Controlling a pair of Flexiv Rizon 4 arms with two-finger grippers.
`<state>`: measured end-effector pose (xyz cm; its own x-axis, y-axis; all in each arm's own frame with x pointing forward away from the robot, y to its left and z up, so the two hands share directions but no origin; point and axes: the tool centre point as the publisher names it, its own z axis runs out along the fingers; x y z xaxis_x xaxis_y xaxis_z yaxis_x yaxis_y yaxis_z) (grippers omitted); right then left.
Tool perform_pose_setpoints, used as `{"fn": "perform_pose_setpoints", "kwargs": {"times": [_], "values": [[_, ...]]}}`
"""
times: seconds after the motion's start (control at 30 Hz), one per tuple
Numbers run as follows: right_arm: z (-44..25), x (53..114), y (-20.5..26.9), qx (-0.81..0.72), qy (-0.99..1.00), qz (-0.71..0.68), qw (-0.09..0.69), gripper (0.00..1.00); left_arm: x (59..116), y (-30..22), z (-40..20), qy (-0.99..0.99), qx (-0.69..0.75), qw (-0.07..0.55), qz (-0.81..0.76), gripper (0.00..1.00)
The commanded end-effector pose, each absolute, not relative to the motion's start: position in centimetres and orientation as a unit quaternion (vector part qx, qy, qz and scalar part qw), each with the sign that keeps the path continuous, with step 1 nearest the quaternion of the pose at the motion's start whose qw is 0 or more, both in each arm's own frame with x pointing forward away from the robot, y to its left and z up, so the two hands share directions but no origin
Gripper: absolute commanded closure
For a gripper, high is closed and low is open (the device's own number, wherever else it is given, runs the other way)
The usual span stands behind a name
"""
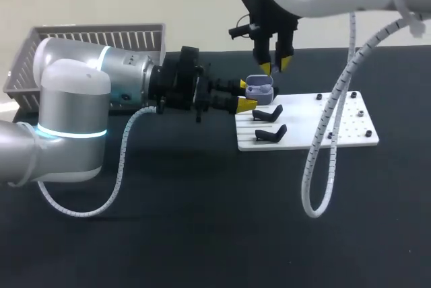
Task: Pick up each earbud case from the left stands, insert the matching earbuds, close the lid, and place the case in the box.
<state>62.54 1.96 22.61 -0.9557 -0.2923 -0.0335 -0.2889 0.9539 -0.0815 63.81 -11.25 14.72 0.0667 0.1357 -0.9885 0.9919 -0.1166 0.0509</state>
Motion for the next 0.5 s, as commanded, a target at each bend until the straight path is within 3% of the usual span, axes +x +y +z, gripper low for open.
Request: {"fn": "perform_pose_setpoints", "kwargs": {"times": [0.03, 0.5], "values": [[22.6, 62.4, 1.9, -0.147, 0.988, -0.038, 0.024, 1.00, 63.8, -11.2, 14.6, 0.489, 0.575, 0.451, -0.476, 1.00], [22.7, 63.0, 4.3, -0.209, 0.976, -0.051, 0.041, 1.00, 63.8, -11.2, 14.6, 0.489, 0.575, 0.451, -0.476, 1.00]]}}
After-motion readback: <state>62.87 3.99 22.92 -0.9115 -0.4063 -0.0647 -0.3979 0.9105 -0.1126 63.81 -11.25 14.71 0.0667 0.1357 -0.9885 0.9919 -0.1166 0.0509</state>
